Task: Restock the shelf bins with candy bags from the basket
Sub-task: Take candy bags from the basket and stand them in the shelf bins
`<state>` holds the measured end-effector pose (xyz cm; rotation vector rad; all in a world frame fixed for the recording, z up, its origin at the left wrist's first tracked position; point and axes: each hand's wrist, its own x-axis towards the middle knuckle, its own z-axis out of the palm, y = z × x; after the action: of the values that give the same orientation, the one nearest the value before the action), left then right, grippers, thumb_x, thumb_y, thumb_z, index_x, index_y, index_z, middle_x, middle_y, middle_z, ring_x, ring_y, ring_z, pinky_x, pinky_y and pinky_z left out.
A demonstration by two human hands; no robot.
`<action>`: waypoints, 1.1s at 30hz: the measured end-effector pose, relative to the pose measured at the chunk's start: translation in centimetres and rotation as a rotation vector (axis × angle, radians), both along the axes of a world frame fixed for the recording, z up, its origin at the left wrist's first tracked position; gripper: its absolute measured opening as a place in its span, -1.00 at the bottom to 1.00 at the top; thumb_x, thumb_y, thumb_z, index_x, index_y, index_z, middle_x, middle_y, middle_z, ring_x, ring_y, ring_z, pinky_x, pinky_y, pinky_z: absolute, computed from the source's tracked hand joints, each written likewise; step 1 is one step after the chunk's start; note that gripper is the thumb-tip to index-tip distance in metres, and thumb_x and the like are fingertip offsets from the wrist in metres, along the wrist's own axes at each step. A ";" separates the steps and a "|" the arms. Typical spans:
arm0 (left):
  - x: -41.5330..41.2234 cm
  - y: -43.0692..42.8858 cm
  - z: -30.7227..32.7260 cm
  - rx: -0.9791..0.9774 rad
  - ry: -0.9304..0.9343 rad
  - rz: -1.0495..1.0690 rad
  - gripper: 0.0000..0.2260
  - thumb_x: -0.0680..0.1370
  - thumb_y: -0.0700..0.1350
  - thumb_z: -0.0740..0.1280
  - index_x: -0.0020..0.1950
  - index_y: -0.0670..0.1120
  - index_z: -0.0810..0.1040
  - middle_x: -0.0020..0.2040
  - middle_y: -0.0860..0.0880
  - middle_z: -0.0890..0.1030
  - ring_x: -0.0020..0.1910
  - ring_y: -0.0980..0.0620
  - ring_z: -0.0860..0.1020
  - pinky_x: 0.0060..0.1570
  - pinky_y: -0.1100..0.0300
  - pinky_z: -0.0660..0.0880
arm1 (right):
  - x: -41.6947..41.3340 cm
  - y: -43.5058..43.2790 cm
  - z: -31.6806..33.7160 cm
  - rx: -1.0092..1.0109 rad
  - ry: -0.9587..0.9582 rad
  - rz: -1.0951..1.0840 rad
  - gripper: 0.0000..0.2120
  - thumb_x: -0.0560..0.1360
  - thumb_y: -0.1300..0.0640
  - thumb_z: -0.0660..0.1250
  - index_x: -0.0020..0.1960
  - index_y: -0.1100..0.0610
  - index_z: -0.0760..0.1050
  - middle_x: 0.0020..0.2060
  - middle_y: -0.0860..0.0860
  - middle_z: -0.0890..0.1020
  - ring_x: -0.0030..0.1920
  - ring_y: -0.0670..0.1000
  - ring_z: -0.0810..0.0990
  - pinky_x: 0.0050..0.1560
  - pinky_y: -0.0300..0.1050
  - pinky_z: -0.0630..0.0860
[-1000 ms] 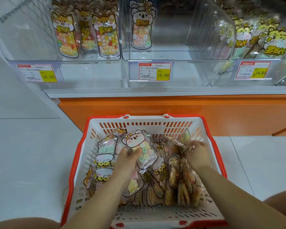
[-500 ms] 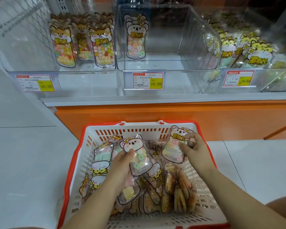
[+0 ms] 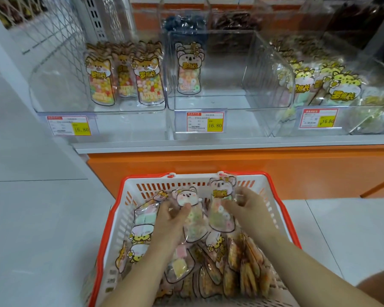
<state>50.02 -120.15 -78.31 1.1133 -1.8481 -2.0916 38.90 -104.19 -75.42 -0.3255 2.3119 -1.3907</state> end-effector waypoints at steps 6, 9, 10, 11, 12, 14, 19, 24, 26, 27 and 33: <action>0.2 2.0 1.4 0.066 -0.001 -0.165 -0.47 0.46 0.51 0.17 0.27 0.23 0.47 0.25 0.26 0.52 0.24 0.16 0.50 0.26 -0.03 0.46 | 2.6 -1.3 -1.6 -0.164 -0.297 -0.020 -0.53 0.35 -0.18 0.48 0.12 0.10 0.58 -0.03 -0.04 0.70 0.02 0.00 0.67 0.08 0.03 0.62; 0.0 1.1 0.4 -0.072 -0.059 -0.206 -0.85 0.63 0.10 0.29 0.20 0.26 0.48 0.33 0.21 0.48 0.28 0.16 0.46 0.21 0.11 0.43 | 3.1 -1.1 -2.5 -0.254 -0.518 -0.105 -0.43 0.24 -0.20 0.47 0.03 0.22 0.56 -0.10 0.17 0.64 -0.09 0.17 0.62 -0.02 0.15 0.59; 0.0 0.8 -0.1 -0.083 -0.057 -0.224 -0.78 0.62 0.04 0.33 0.24 0.28 0.45 0.33 0.19 0.49 0.29 0.15 0.47 0.20 0.14 0.42 | 3.4 -1.0 -2.9 -0.263 -0.580 -0.127 -0.48 0.29 -0.16 0.47 0.03 0.24 0.55 -0.06 0.22 0.66 -0.04 0.23 0.65 0.11 0.30 0.57; 0.2 0.6 -0.4 -0.055 -0.060 -0.230 -0.67 0.60 0.06 0.36 0.33 0.27 0.40 0.36 0.16 0.47 0.31 0.12 0.47 0.21 0.14 0.40 | 3.9 -1.0 -3.1 -0.286 -0.630 -0.145 -0.54 0.39 -0.09 0.45 0.07 0.26 0.54 0.00 0.26 0.67 0.03 0.28 0.66 0.20 0.38 0.52; 0.4 0.4 -0.6 -0.012 -0.081 -0.240 -0.52 0.56 0.13 0.39 0.45 0.23 0.33 0.41 0.12 0.44 0.34 0.07 0.45 0.23 0.13 0.39 | 4.4 -1.1 -3.5 -0.314 -0.679 -0.173 -0.63 0.51 0.01 0.40 0.13 0.29 0.52 0.02 0.26 0.68 0.08 0.30 0.66 0.22 0.43 0.47; 0.9 0.1 -1.4 0.035 -0.146 -0.267 -0.24 0.45 0.34 0.39 0.57 0.10 0.26 0.47 0.08 0.40 0.42 0.00 0.40 0.34 0.08 0.35 | 5.2 -1.5 -4.1 -0.354 -0.760 -0.196 -0.73 0.62 0.10 0.28 0.21 0.26 0.51 0.05 0.22 0.70 0.09 0.28 0.67 0.23 0.41 0.48; 1.3 -0.1 -2.1 0.142 -0.213 -0.183 -0.20 0.29 0.49 0.38 0.38 0.03 0.51 0.32 0.12 0.57 0.38 -0.01 0.47 0.38 -0.02 0.38 | 5.5 -2.1 -4.1 -0.209 -0.646 -0.084 -0.75 0.67 -0.07 0.15 0.11 -0.10 0.61 0.05 -0.04 0.71 0.08 0.08 0.68 0.18 0.12 0.58; 0.6 -1.1 -2.8 0.390 -0.221 0.040 -0.66 0.59 0.20 0.30 0.24 0.01 0.53 0.14 0.05 0.65 0.11 0.00 0.60 -0.06 -0.03 0.61 | 0.6 1.4 -7.9 0.308 0.043 -0.016 -0.83 0.61 0.10 0.27 0.09 -0.02 0.63 0.21 0.05 0.58 0.17 0.08 0.57 0.29 0.09 0.50; 0.4 -1.5 -3.3 0.425 -0.206 0.122 -0.71 0.63 0.05 0.28 0.27 -0.06 0.57 0.13 -0.12 0.69 0.10 -0.12 0.65 0.15 -0.11 0.57 | -2.1 2.8 -10.5 0.508 0.193 -0.040 -0.73 0.54 0.21 0.31 0.19 0.06 0.64 0.35 0.17 0.48 0.34 0.22 0.46 0.36 0.08 0.44; 0.4 -1.6 -3.4 0.423 -0.198 0.147 -0.73 0.64 -0.01 0.27 0.27 -0.10 0.57 0.13 -0.17 0.69 0.11 -0.15 0.65 0.20 -0.11 0.52 | -3.2 3.2 -11.2 0.543 0.197 0.003 -0.72 0.55 0.22 0.29 0.21 0.10 0.64 0.34 0.21 0.49 0.34 0.25 0.46 0.31 0.03 0.46; 0.2 -1.9 -4.3 0.430 -0.174 0.204 -0.80 0.66 -0.10 0.25 0.25 -0.13 0.51 0.00 -0.15 0.67 -0.11 -0.10 0.64 -0.12 0.03 0.57 | -4.4 4.6 -12.0 0.456 -0.026 -0.235 -0.70 0.62 0.31 0.17 0.24 0.24 0.60 -0.04 0.20 0.70 -0.37 0.06 0.54 -0.39 -0.18 0.38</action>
<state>50.22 -122.04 -82.61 1.5479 -1.2996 -2.3931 34.47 -99.60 -87.38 0.1050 2.6192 -0.9098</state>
